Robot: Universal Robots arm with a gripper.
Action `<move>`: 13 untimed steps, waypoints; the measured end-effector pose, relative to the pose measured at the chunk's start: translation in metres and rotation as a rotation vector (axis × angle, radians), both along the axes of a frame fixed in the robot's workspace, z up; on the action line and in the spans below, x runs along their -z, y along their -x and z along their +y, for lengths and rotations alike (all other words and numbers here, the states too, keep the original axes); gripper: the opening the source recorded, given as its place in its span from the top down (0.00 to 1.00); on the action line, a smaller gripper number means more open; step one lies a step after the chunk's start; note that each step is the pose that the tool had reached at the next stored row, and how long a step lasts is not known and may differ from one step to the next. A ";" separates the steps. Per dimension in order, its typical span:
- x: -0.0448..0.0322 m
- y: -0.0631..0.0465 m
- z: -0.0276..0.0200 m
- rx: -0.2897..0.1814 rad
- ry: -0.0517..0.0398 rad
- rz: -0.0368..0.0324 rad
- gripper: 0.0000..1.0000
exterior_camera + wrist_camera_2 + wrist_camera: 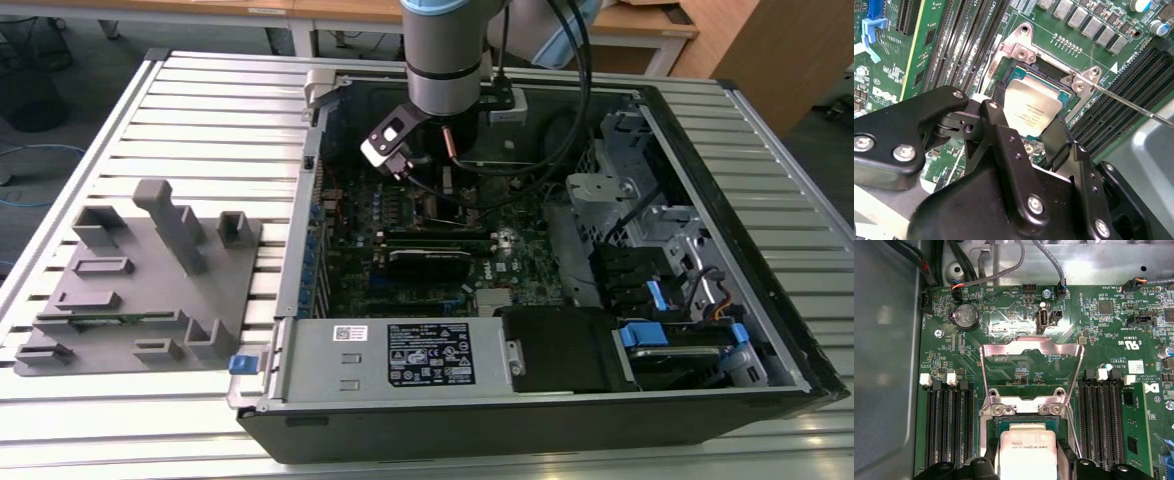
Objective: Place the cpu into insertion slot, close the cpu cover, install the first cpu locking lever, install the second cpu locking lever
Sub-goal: 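Place the cpu into insertion slot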
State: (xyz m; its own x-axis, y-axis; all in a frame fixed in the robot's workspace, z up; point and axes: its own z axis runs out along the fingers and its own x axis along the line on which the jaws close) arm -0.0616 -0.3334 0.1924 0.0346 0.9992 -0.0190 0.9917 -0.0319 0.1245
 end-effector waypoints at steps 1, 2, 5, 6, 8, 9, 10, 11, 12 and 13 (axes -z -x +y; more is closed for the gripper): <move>0.0003 0.000 0.0000 0.000 -0.0001 -0.0001 0.46; 0.0007 0.000 0.0000 0.000 0.0001 0.0002 0.46; 0.0019 0.000 -0.0002 0.000 0.0008 0.0007 0.46; 0.0022 0.000 -0.0002 0.000 0.0007 0.0006 0.46; 0.0026 0.000 0.0000 0.000 0.0001 0.0001 0.46; 0.0026 0.000 0.0000 0.000 0.0000 0.0000 0.46; 0.0026 0.000 0.0000 0.000 0.0000 0.0001 0.46; 0.0026 0.000 0.0000 0.000 0.0000 0.0000 0.46; 0.0026 0.000 0.0000 0.000 0.0000 0.0001 0.46; 0.0026 0.000 0.0000 0.000 0.0000 0.0001 0.46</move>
State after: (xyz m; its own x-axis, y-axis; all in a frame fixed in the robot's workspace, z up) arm -0.0616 -0.3334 0.1898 0.0346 0.9992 -0.0190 0.9917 -0.0320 0.1244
